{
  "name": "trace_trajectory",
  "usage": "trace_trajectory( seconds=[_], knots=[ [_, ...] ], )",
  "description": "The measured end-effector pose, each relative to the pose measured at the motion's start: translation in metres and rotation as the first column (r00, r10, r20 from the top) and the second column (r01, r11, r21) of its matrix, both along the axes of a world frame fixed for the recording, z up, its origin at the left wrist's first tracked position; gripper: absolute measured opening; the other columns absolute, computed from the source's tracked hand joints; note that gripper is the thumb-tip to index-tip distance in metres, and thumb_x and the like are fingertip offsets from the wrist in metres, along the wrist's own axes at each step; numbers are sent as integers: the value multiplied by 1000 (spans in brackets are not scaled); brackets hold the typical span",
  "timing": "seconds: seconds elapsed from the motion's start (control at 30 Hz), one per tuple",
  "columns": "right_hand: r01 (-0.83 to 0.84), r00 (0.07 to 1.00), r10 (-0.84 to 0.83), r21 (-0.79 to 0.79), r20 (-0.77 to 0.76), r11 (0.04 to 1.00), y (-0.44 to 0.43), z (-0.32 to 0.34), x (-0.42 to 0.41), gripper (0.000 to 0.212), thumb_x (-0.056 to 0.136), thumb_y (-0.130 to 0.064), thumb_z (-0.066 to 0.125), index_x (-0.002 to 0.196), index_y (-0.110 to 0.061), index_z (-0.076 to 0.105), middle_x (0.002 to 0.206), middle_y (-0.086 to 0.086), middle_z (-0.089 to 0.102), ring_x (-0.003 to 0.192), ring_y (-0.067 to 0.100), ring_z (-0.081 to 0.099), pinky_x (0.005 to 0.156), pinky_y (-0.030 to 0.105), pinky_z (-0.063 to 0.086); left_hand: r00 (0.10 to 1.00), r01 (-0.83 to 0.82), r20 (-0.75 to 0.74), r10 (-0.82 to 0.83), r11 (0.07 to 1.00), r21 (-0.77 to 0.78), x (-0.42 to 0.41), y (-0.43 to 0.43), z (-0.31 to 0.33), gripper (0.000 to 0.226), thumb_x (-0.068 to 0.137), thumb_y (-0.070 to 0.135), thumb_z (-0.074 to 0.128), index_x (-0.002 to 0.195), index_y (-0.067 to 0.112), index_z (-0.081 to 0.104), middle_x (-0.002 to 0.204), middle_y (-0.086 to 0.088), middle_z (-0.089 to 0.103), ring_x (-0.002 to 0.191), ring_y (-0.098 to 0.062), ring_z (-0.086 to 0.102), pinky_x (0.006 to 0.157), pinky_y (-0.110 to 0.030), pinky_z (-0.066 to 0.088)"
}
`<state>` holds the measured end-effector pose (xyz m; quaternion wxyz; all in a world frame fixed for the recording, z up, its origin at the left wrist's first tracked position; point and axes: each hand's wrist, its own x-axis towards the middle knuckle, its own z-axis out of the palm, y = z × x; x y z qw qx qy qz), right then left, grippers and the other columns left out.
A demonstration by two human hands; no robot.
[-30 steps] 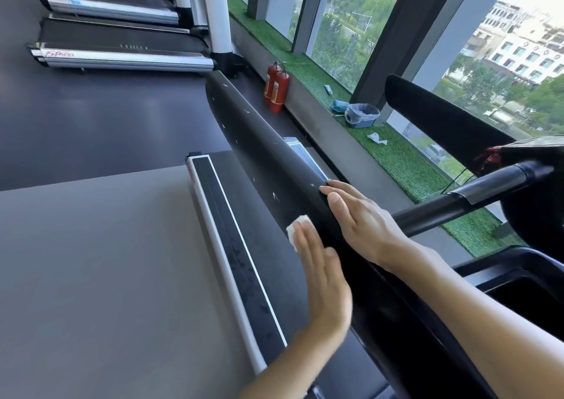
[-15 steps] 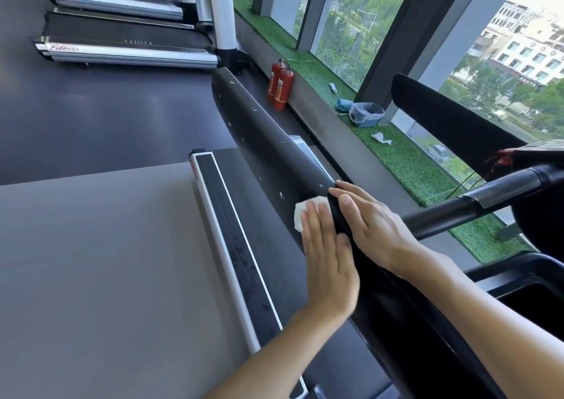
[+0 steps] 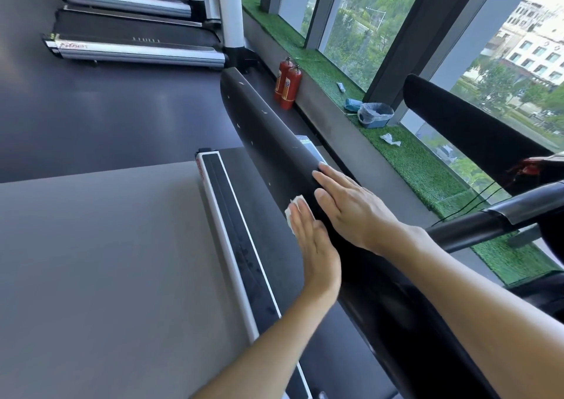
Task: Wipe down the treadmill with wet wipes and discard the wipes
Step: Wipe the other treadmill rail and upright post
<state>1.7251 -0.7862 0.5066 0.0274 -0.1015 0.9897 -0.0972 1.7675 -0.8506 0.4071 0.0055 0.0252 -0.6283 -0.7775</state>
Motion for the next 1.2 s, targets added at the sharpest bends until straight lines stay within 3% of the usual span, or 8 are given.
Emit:
trace_trajectory(
  seconds=[0.23, 0.5, 0.63, 0.7, 0.8, 0.87, 0.97, 1.2],
  knots=[
    [13, 999, -11, 53, -32, 998, -2, -1, 3, 55, 104, -48, 26, 156, -29, 27, 165, -16, 12, 150, 2, 13, 116, 30, 27, 999, 43, 27, -46, 994, 99, 40, 12, -7, 51, 109, 32, 19, 148, 46, -12, 154, 34, -25, 140, 14, -24, 123, -35, -9],
    [11, 999, -7, 89, -45, 996, -4, 1, -1, 55, 102, -51, 24, 152, -29, 34, 162, -15, 21, 147, 9, 25, 116, 37, 28, 966, 40, 243, -83, 984, 175, -13, -16, -2, 62, 94, 66, 17, 149, 54, -8, 154, 38, -15, 145, 12, -7, 125, -38, -1],
    [53, 998, -53, -3, -44, 999, -17, 4, -16, 52, 103, -49, 22, 149, -29, 38, 158, -15, 27, 143, 11, 32, 110, 36, 31, 950, 91, 272, -156, 967, 236, 19, -12, 6, 51, 106, 48, 14, 151, 49, -11, 158, 30, -15, 138, 14, 7, 121, -28, 4],
    [70, 997, -70, 4, 16, 998, -20, 3, -19, 53, 104, -51, 21, 153, -33, 30, 162, -19, 17, 144, 10, 30, 105, 38, 38, 926, 108, 330, -185, 965, 237, 1, -20, 5, 72, 92, 75, 18, 154, 47, -5, 162, 25, -7, 141, 10, 10, 121, -29, 6],
    [94, 995, -93, -38, 41, 995, -19, 3, -18, 52, 104, -53, 19, 152, -38, 31, 163, -23, 14, 145, 8, 29, 106, 41, 39, 900, 44, 415, -133, 975, 218, -32, -25, -16, 135, 36, 109, 22, 155, 47, 8, 162, 25, 3, 148, 3, 7, 124, -37, 7],
    [108, 993, -105, -78, 52, 991, -19, 4, -17, 50, 104, -53, 18, 150, -39, 34, 162, -24, 15, 144, 9, 32, 107, 43, 40, 932, 75, 337, -132, 981, 178, -22, -21, -9, 115, 55, 104, 20, 154, 49, -1, 160, 30, -7, 148, 6, -3, 125, -39, 3],
    [120, 991, -113, -108, 65, 987, -17, 4, -18, 51, 103, -55, 17, 149, -41, 35, 161, -26, 15, 144, 7, 31, 109, 43, 37, 995, 55, 83, -61, 996, 77, 19, -5, 3, 53, 107, 46, 18, 148, 46, -15, 154, 34, -25, 140, 15, -21, 124, -35, -7],
    [176, 983, -164, -173, 84, 969, -15, 1, -22, 53, 101, -60, 15, 147, -47, 37, 158, -34, 16, 142, 4, 35, 112, 41, 34, 1000, 23, 16, -23, 1000, -20, -45, -21, 8, 51, 109, 34, 16, 154, 36, -9, 157, 28, -22, 138, 15, -26, 124, -36, -8]
  ],
)
